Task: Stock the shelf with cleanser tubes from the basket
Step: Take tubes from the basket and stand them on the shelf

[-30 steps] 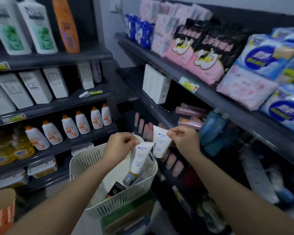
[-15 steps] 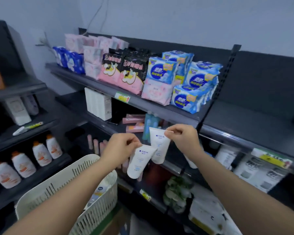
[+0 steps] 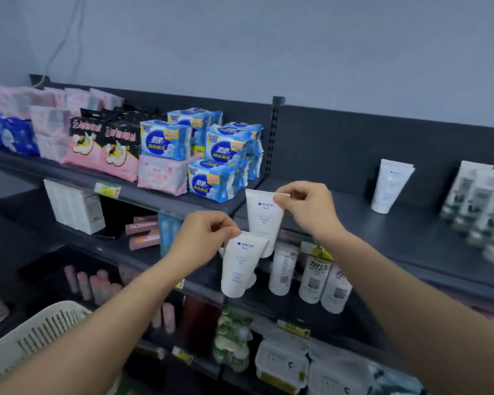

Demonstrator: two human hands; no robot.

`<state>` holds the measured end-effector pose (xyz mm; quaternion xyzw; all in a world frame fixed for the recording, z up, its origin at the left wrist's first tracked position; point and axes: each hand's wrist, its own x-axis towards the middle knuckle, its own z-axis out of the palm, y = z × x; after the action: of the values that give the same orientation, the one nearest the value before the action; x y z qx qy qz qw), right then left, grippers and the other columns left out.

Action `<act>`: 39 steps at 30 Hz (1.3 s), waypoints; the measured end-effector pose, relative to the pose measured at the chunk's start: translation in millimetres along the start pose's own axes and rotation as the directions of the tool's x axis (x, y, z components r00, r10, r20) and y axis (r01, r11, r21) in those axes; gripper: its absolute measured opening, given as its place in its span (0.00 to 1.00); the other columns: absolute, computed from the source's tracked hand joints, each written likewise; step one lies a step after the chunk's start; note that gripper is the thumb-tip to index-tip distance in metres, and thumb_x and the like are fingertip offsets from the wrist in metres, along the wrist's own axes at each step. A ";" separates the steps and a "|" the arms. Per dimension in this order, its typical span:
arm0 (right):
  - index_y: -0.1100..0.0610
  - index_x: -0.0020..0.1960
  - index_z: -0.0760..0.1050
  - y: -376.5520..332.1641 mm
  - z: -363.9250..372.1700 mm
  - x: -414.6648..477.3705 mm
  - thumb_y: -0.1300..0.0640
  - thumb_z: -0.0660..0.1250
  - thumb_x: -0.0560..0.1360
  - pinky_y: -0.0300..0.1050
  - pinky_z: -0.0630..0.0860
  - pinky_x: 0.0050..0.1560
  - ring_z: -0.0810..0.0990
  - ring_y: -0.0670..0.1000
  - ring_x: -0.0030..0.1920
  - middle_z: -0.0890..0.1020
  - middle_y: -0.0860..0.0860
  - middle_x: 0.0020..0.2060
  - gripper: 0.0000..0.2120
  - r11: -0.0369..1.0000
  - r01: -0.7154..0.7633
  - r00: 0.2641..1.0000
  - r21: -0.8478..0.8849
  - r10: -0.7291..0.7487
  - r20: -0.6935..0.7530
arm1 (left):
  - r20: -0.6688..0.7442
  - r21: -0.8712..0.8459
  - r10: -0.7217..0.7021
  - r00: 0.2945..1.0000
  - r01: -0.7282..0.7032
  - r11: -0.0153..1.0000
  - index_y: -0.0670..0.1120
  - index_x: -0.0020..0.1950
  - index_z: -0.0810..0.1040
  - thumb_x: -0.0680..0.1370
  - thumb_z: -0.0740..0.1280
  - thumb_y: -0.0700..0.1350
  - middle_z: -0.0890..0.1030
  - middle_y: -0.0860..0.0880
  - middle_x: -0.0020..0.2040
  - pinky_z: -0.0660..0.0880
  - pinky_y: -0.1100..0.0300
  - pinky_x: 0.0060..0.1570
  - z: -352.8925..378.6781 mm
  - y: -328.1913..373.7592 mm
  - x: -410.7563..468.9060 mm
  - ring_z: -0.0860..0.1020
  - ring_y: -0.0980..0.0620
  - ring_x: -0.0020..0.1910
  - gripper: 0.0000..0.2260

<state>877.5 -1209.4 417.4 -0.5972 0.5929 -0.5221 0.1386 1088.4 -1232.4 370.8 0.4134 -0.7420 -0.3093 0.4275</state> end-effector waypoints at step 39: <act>0.48 0.36 0.81 176.0 -252.2 100.9 0.59 0.73 0.71 0.59 0.81 0.48 0.79 0.51 0.37 0.81 0.49 0.32 0.08 0.967 -0.246 0.926 -0.072 0.212 -0.311 | 0.197 -0.263 0.098 0.976 -0.043 0.964 0.46 0.37 0.82 0.73 0.72 0.42 0.84 0.47 0.38 0.80 0.43 0.50 273.2 149.9 175.3 0.81 0.48 0.39 0.05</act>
<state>554.6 -1226.5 430.7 -0.4440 0.7006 -0.5537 0.0737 741.6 -1287.5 437.9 0.2930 -0.7505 -0.4290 0.4085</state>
